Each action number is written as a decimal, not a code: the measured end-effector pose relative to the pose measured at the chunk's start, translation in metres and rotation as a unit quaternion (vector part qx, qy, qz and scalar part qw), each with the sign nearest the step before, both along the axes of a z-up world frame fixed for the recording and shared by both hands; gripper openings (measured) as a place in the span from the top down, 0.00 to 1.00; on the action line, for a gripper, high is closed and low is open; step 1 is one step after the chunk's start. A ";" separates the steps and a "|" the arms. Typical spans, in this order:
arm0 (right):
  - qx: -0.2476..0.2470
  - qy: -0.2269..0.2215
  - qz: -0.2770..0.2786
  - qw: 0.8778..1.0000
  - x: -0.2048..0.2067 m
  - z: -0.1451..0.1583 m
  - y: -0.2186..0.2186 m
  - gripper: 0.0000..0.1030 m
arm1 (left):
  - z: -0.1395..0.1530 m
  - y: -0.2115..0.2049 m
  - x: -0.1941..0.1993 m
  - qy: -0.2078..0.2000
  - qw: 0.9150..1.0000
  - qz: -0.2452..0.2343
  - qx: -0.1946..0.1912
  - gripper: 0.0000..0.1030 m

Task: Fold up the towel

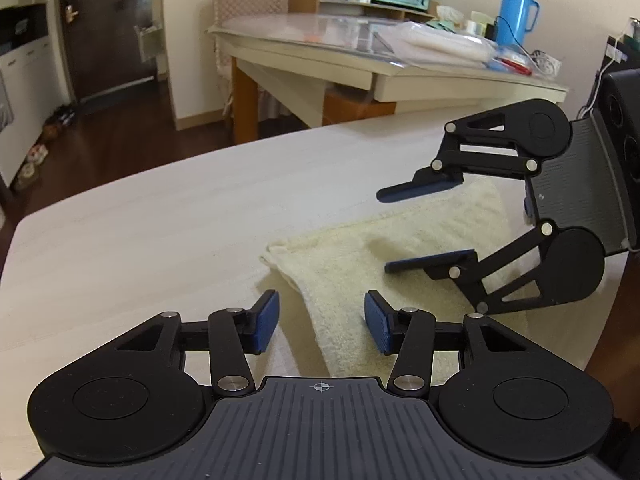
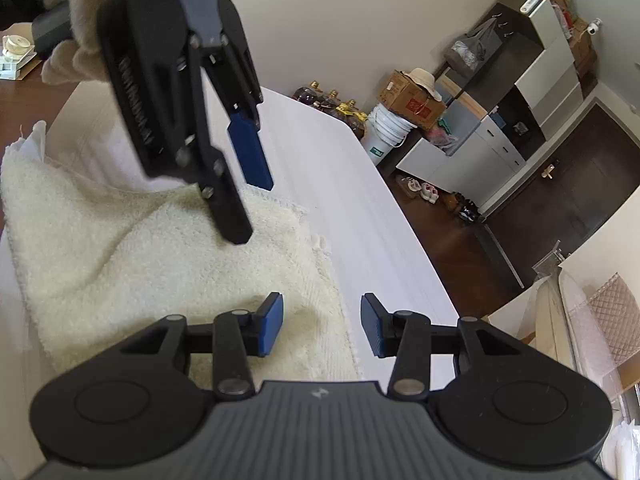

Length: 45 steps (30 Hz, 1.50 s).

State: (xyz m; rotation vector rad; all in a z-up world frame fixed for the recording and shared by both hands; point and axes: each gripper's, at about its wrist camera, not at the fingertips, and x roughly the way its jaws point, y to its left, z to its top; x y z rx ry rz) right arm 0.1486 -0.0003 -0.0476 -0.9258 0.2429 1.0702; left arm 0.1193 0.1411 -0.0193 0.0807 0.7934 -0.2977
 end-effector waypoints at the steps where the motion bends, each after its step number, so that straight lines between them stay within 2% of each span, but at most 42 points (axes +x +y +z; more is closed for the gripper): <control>1: 0.001 0.001 -0.001 1.000 0.000 0.000 -0.002 0.55 | 0.001 -0.003 -0.001 -0.004 1.000 -0.003 0.009 0.63; 3: 0.002 0.002 -0.003 1.000 -0.001 0.001 -0.005 0.55 | 0.003 -0.011 -0.005 -0.011 0.999 -0.015 0.033 0.70; 4: 0.002 0.003 -0.003 1.000 -0.001 0.002 -0.006 0.55 | 0.003 -0.014 -0.007 -0.011 0.999 -0.022 0.040 0.80; 7: 0.008 0.003 -0.005 1.000 -0.003 0.004 -0.011 0.55 | 0.005 -0.021 -0.012 -0.021 0.998 -0.033 0.056 0.90; 11: 0.009 -0.006 0.004 1.000 -0.014 0.007 -0.021 0.55 | 0.011 -0.037 -0.023 -0.051 0.992 -0.077 0.083 0.92; 13: 0.008 -0.017 0.013 1.000 -0.019 0.009 -0.024 0.54 | 0.013 -0.048 -0.030 -0.064 0.986 -0.113 0.108 0.92; 16: -0.002 -0.043 0.027 0.999 -0.025 0.012 -0.025 0.53 | 0.011 -0.060 -0.035 -0.069 0.977 -0.147 0.137 0.92; 21: -0.041 -0.112 0.074 0.990 -0.038 0.003 -0.021 0.54 | 0.007 -0.069 -0.039 -0.075 0.970 -0.176 0.152 0.92; 23: -0.075 -0.149 0.106 0.980 -0.045 -0.006 -0.017 0.58 | 0.006 -0.069 -0.039 -0.076 0.969 -0.178 0.153 0.92; 25: -0.098 -0.176 0.120 0.972 -0.049 -0.014 -0.014 0.73 | 0.005 -0.067 -0.038 -0.075 0.970 -0.176 0.151 0.92; 26: -0.108 -0.180 0.122 0.970 -0.048 -0.017 -0.011 0.79 | 0.005 -0.066 -0.037 -0.074 0.971 -0.173 0.149 0.91; 27: -0.117 -0.184 0.122 0.968 -0.048 -0.020 -0.010 0.93 | 0.005 -0.064 -0.036 -0.073 0.972 -0.169 0.146 0.85; 29: -0.126 -0.176 0.117 0.969 -0.045 -0.024 -0.008 0.93 | 0.007 -0.056 -0.033 -0.066 0.978 -0.152 0.126 0.65; 30: -0.127 -0.168 0.113 0.971 -0.044 -0.025 -0.009 0.93 | 0.009 -0.053 -0.031 -0.063 0.981 -0.144 0.115 0.43; 31: -0.126 -0.162 0.105 0.973 -0.043 -0.025 -0.012 0.93 | 0.011 -0.048 -0.030 -0.060 0.984 -0.136 0.103 0.36; 33: -0.120 -0.149 0.093 0.977 -0.043 -0.023 -0.016 0.93 | 0.015 -0.032 -0.028 -0.055 0.989 -0.110 0.075 0.36; 36: -0.099 -0.121 0.072 0.985 -0.047 -0.018 -0.027 0.94 | 0.014 -0.018 -0.017 -0.045 0.994 -0.075 0.061 0.35; 39: -0.088 -0.121 0.056 0.987 -0.058 -0.016 -0.038 0.94 | 0.012 -0.014 -0.005 -0.039 0.997 -0.038 0.063 0.36; 43: -0.078 -0.120 0.034 0.989 -0.076 -0.011 -0.061 0.94 | 0.014 -0.003 0.013 -0.027 0.999 -0.014 0.021 0.36; 45: -0.076 -0.120 0.022 0.990 -0.088 -0.008 -0.071 0.94 | 0.011 0.001 0.021 -0.021 1.000 -0.004 0.017 0.36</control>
